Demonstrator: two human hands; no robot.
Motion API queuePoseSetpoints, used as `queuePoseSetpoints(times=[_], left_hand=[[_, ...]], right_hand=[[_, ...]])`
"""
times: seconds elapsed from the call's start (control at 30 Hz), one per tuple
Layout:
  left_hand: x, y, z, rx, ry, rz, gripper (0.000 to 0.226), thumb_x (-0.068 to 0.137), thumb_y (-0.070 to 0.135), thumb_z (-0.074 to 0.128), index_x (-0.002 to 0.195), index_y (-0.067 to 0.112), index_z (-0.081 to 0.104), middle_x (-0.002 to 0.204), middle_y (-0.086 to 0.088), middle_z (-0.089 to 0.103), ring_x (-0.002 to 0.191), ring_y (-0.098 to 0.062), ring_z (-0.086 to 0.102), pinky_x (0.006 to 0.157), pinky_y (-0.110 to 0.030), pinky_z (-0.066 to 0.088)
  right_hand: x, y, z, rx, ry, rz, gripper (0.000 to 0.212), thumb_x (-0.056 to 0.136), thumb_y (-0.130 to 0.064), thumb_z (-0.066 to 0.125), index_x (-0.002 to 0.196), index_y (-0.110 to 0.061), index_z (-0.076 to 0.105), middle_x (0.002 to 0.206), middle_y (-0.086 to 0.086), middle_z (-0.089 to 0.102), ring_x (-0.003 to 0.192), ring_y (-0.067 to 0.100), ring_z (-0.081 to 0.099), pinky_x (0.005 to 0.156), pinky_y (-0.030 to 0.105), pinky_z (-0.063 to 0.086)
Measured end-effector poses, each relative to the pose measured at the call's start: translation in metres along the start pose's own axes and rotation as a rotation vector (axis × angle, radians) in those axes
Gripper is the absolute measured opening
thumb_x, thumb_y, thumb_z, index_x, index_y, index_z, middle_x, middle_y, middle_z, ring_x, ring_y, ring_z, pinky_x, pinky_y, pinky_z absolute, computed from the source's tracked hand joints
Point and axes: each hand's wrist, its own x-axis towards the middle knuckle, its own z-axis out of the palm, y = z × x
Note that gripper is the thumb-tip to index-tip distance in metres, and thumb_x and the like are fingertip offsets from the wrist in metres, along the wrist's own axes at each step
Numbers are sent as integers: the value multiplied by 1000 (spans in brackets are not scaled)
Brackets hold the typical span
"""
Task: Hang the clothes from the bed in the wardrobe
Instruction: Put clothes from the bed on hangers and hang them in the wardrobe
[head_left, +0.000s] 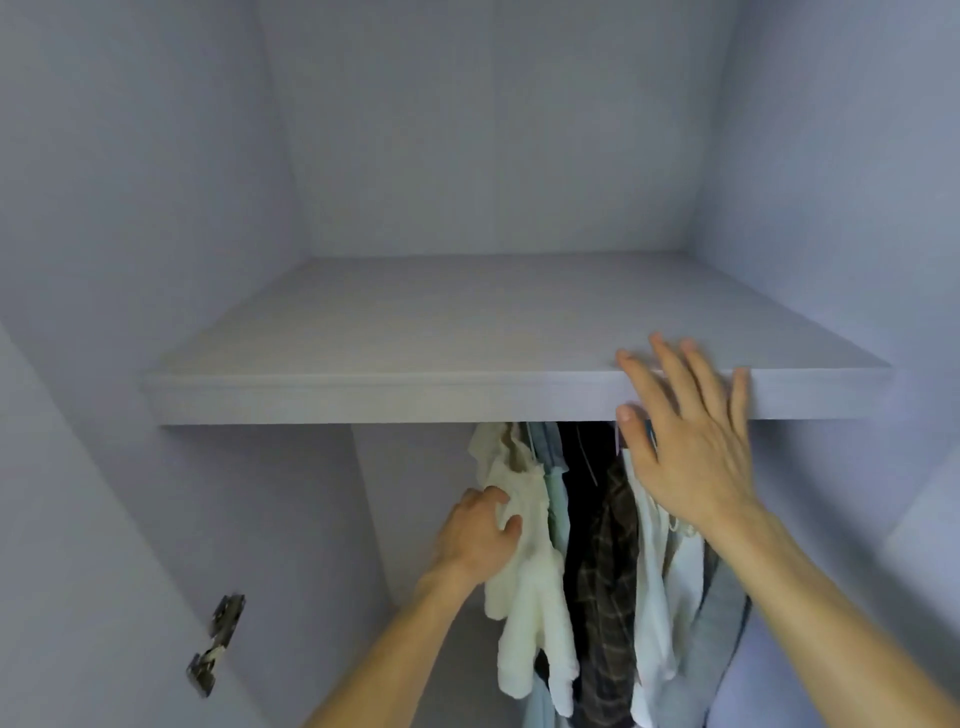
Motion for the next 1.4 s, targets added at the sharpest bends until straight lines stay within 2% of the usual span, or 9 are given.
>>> queuePoseSetpoints(times=[0.27, 0.43, 0.57, 0.73, 0.83, 0.97, 1.13, 1.27, 1.4], left_hand=[[61, 31, 56, -416, 83, -229, 51, 96, 48, 56, 136, 17, 45, 126, -8, 60, 112, -25, 61, 94, -31, 49], [69, 42, 67, -539, 206, -285, 44, 99, 19, 47, 142, 13, 41, 130, -11, 60, 113, -32, 60, 96, -36, 50], [65, 41, 66, -587, 382, -296, 47, 97, 13, 44, 144, 15, 43, 130, -12, 53, 116, -35, 55, 97, -40, 46], [50, 42, 64, -561, 469, -193, 30, 100, 29, 50, 129, 22, 55, 110, -3, 66, 100, -26, 64, 84, -34, 52], [41, 41, 58, -598, 517, -138, 35, 101, 39, 50, 133, 27, 57, 115, 7, 66, 104, -13, 61, 89, -22, 46], [35, 43, 48, -614, 559, -133, 35, 104, 30, 49, 136, 25, 60, 128, 3, 65, 115, -9, 57, 99, -15, 37], [31, 44, 29, -650, 590, -128, 37, 105, 26, 47, 141, 19, 55, 137, 0, 60, 126, -17, 56, 106, -19, 35], [20, 44, 17, -661, 561, -105, 38, 105, 29, 46, 143, 25, 52, 130, 10, 57, 119, -5, 51, 103, -17, 34], [-5, 39, 12, -701, 527, -84, 37, 104, 30, 48, 142, 31, 52, 123, 24, 52, 116, 3, 46, 102, -14, 32]], right_hand=[[6, 11, 43, -43, 244, -33, 43, 102, -41, 41, 142, -29, 52, 150, 7, 46, 145, 28, 33, 119, 60, 3], [11, 15, 59, -40, 355, -54, 43, 99, -42, 41, 141, -33, 50, 148, 4, 47, 143, 24, 33, 119, 59, 4], [11, 17, 63, -33, 404, -72, 43, 98, -41, 44, 140, -34, 49, 146, 2, 49, 141, 23, 35, 118, 59, 6], [12, 18, 64, 0, 397, -84, 44, 98, -41, 46, 141, -35, 51, 146, 1, 50, 141, 23, 36, 117, 61, 9], [11, 17, 62, 21, 375, -79, 44, 98, -41, 48, 141, -34, 52, 146, 1, 51, 141, 22, 37, 118, 60, 8], [9, 17, 54, 49, 312, -63, 44, 97, -39, 52, 140, -33, 54, 144, 1, 52, 141, 22, 36, 118, 62, 10], [7, 14, 42, 58, 281, -50, 43, 96, -38, 55, 138, -31, 57, 140, 1, 55, 138, 23, 41, 116, 64, 15], [6, 10, 31, 60, 239, -26, 43, 95, -36, 56, 138, -31, 57, 141, 1, 54, 138, 24, 42, 117, 62, 16], [-5, 1, 23, 119, 190, 4, 53, 93, -31, 58, 145, -24, 50, 154, 7, 41, 147, 27, 30, 119, 59, 15]])
